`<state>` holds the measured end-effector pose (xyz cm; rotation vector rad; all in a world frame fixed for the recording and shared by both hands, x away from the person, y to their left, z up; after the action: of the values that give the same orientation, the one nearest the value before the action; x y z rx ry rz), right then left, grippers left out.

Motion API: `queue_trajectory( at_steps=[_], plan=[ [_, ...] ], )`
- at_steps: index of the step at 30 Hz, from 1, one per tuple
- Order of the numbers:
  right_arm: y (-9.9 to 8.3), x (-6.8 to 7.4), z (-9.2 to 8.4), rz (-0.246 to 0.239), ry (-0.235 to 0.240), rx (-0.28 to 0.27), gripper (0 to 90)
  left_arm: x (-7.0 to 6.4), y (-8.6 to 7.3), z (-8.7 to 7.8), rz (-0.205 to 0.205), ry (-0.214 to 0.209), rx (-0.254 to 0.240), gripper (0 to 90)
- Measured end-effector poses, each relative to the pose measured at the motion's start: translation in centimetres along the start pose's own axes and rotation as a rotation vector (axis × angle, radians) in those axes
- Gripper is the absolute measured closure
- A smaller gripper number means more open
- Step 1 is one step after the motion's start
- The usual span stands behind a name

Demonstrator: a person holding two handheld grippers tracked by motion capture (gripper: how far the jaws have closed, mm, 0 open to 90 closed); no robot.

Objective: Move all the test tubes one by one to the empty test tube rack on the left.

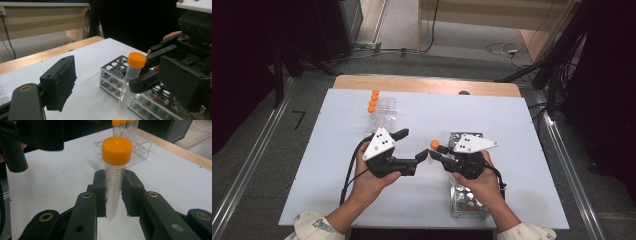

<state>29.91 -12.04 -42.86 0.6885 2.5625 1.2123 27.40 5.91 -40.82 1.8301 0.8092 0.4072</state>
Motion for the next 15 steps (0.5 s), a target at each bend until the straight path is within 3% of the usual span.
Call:
queue_trajectory(
  at_steps=[11,15],
  plan=[
    [0.2,1.2,0.8,-0.017,0.035,0.016,72.1,-0.6,-0.4,0.6,0.009,-0.029,0.011,28.8],
    [0.2,1.6,1.1,-0.024,0.047,0.017,72.0,-0.9,-0.7,0.8,0.033,-0.028,0.001,42.3]
  ],
)
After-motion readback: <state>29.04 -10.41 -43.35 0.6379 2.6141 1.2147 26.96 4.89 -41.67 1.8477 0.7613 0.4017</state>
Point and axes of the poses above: each handheld gripper's, and its own axes: z roughly forward along the jaws, y roughly out of its top, x roughly to its left, the point moved 4 cm from there along z, roughly forward along the jaws, and after that the axes turned 11 degrees about x, right-handed, at the moved point
